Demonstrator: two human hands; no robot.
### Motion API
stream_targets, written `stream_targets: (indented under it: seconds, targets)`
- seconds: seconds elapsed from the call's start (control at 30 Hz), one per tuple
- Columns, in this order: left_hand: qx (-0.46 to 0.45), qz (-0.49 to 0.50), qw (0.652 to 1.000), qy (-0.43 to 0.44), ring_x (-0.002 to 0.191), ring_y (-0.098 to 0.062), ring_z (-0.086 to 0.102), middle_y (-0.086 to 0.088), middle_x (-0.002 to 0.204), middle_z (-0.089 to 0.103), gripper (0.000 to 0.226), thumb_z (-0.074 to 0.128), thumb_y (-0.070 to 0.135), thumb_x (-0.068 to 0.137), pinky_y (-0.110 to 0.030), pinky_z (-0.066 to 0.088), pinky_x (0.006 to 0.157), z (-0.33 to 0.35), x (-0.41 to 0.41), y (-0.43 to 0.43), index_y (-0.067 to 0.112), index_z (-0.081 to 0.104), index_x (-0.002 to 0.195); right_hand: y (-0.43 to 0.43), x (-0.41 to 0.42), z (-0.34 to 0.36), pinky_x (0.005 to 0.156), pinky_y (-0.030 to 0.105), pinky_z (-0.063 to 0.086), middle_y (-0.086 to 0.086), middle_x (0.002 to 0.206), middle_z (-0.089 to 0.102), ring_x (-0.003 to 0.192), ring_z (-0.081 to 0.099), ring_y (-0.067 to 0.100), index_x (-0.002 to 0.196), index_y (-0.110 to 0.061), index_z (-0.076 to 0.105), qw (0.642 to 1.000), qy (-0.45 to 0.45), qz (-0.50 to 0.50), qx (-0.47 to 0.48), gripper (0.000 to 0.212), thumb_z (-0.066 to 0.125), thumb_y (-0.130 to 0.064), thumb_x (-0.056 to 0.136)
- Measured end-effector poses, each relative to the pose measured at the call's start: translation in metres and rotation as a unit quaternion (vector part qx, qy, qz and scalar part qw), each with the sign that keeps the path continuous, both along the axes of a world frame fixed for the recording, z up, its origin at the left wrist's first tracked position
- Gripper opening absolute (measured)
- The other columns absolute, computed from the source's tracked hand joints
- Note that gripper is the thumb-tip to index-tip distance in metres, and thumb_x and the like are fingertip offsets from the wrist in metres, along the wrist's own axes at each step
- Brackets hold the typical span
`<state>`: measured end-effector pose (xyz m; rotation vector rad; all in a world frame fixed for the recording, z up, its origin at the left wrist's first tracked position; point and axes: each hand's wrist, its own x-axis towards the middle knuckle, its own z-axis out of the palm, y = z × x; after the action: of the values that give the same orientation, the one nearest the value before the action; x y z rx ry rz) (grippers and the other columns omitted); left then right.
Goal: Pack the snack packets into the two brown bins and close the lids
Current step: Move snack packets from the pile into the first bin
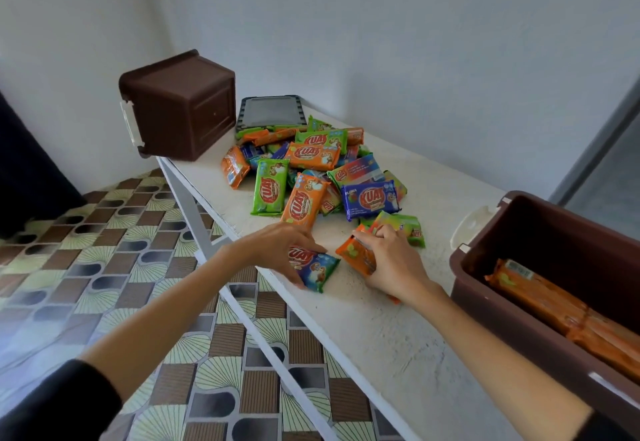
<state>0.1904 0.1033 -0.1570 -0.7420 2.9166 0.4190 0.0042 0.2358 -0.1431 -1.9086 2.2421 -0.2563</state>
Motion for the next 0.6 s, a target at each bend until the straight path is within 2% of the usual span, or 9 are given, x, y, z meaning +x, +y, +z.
stream_targets:
  seconds: [0.07,0.13,0.2,0.27,0.37,0.5,0.6]
  targets:
    - [-0.002,0.013,1.0,0.018,0.102,-0.006,0.039,0.005,0.119,0.048,0.076,0.072,0.056,0.067,-0.023,0.036,0.088,0.0,0.006,-0.001,0.03,0.047,0.134,0.0,0.0,0.001,0.092,0.034,0.044,0.009,0.136,0.035,0.127,0.033,0.027,0.145,-0.03,0.028,1.0,-0.01,-0.006,-0.001,0.08,0.072,-0.024,0.079]
    - [0.021,0.053,0.997,0.052,0.101,-0.008,0.042,0.006,0.116,0.047,0.083,0.063,0.067,0.06,-0.025,0.042,0.087,0.003,0.01,-0.001,0.029,0.049,0.132,-0.002,0.001,0.004,0.092,0.034,0.044,0.009,0.136,0.036,0.125,0.036,0.026,0.145,-0.03,0.028,1.0,-0.018,-0.01,-0.014,0.082,0.074,-0.028,0.076]
    - [0.024,0.082,0.992,0.093,0.1,-0.01,0.043,0.006,0.113,0.045,0.09,0.055,0.073,0.054,-0.021,0.042,0.084,0.015,0.013,-0.003,0.027,0.049,0.132,-0.006,0.003,0.013,0.092,0.033,0.043,0.01,0.134,0.038,0.122,0.039,0.026,0.144,-0.03,0.029,0.999,-0.016,-0.01,-0.036,0.083,0.075,-0.03,0.075]
    - [0.006,0.095,0.988,0.123,0.099,-0.01,0.043,0.006,0.11,0.044,0.085,0.065,0.066,0.059,-0.018,0.041,0.083,0.033,0.013,-0.007,0.025,0.049,0.132,-0.012,0.005,0.027,0.092,0.034,0.043,0.011,0.132,0.038,0.12,0.039,0.027,0.144,-0.029,0.029,0.998,-0.012,-0.009,-0.061,0.085,0.076,-0.029,0.074]
    - [-0.032,0.11,0.982,0.152,0.099,-0.011,0.042,0.006,0.108,0.044,0.069,0.077,0.041,0.069,-0.022,0.037,0.084,0.071,0.007,-0.016,0.025,0.05,0.131,-0.021,0.007,0.059,0.092,0.038,0.042,0.013,0.133,0.037,0.122,0.038,0.03,0.144,-0.028,0.029,0.994,-0.003,-0.019,-0.105,0.082,0.074,-0.027,0.075]
    - [-0.066,0.076,0.983,0.154,0.101,-0.016,0.047,0.002,0.109,0.05,0.075,0.079,0.051,0.061,-0.032,0.04,0.09,0.119,-0.015,-0.027,0.029,0.053,0.128,-0.018,-0.013,0.104,0.087,0.037,0.044,0.014,0.126,0.041,0.117,0.041,0.03,0.143,-0.029,0.031,0.991,0.018,-0.041,-0.128,0.087,0.078,-0.032,0.07]
    - [-0.082,0.014,0.985,0.154,0.098,-0.014,0.049,0.002,0.107,0.05,0.073,0.078,0.046,0.063,-0.025,0.04,0.084,0.147,-0.05,-0.02,0.026,0.054,0.129,0.003,-0.042,0.13,0.089,0.036,0.042,0.013,0.125,0.043,0.117,0.045,0.03,0.142,-0.032,0.034,0.988,0.02,-0.078,-0.13,0.089,0.08,-0.036,0.066]
